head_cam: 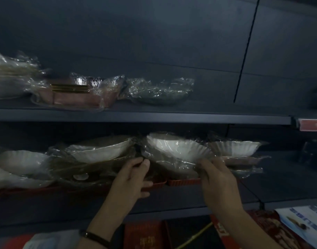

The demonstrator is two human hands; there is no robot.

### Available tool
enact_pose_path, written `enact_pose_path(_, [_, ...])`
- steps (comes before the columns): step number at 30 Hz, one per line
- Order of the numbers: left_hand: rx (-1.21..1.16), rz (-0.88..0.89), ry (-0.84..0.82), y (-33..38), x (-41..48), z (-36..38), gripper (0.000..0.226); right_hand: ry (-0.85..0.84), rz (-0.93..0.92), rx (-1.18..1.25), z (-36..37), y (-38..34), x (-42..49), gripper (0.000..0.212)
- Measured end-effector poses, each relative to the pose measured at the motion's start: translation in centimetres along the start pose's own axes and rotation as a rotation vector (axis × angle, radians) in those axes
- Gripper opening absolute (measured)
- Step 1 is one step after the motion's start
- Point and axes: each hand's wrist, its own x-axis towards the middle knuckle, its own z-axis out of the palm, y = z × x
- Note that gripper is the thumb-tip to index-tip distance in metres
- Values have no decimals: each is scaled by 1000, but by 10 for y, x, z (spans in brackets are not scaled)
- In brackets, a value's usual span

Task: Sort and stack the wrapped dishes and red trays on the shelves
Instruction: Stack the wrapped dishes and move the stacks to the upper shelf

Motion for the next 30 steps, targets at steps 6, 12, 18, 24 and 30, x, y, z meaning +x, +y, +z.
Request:
enact_pose_path(6, [-284,-191,-46,17,-48,4,74,24,-93,106,-36,-32,-48,32])
enact_pose_path(12, [-426,-163,219,19,-100,-26,28,-71,-181,256,-51,-86,-76,48])
enact_pose_path(18, [-344,-54,415,40,-160,-79,26,-213,-214,575,-68,-135,-76,33])
enact_pose_path(24, [-224,82,650,78,-227,-132,14,-290,-103,772,-66,-188,-64,37])
enact_pose_path(30, [-157,160,831,119,-258,-176,32,-251,-228,959,-73,-257,-34,32])
